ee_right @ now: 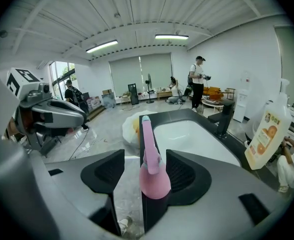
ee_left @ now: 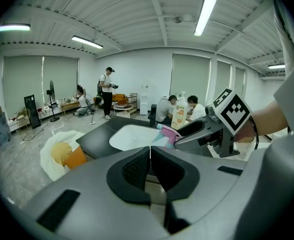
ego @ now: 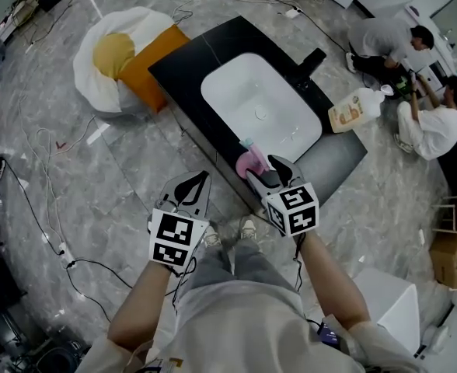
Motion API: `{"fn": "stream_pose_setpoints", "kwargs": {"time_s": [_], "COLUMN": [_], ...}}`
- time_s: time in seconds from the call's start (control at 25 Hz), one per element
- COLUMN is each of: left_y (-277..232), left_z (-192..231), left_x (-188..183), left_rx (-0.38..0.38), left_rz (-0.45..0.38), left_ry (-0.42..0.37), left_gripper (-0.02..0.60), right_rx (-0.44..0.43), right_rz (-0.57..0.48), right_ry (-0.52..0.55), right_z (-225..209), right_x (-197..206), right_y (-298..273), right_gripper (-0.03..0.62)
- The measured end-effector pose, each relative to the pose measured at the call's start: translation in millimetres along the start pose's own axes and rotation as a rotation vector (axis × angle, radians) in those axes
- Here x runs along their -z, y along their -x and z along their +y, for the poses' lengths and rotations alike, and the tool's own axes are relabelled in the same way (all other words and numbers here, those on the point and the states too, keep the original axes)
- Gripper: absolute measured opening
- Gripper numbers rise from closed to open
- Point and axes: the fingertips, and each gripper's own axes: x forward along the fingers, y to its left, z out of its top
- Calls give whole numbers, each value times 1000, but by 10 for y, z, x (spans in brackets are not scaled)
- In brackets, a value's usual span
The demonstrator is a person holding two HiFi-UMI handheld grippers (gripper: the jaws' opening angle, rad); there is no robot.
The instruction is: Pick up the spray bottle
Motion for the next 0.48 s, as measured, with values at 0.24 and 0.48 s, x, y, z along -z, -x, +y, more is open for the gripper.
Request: {"fn": "stream_pose_setpoints", "kwargs": {"time_s": [0.24,0.48], "left_y": [-172,-273], "left_z": [-22,-14], "left_x": [243,400], "left_rx": [-1,-13], "left_rz": [60,100], "left_ry": [22,44], "left_gripper": [23,23], "right_rx": [-32,-66], "right_rz": [26,8], "right_ry": [27,-3], "right_z": [-52,-86], "right_x": [101,111], "right_y": [-214,-329], "right_gripper": [268,242]}}
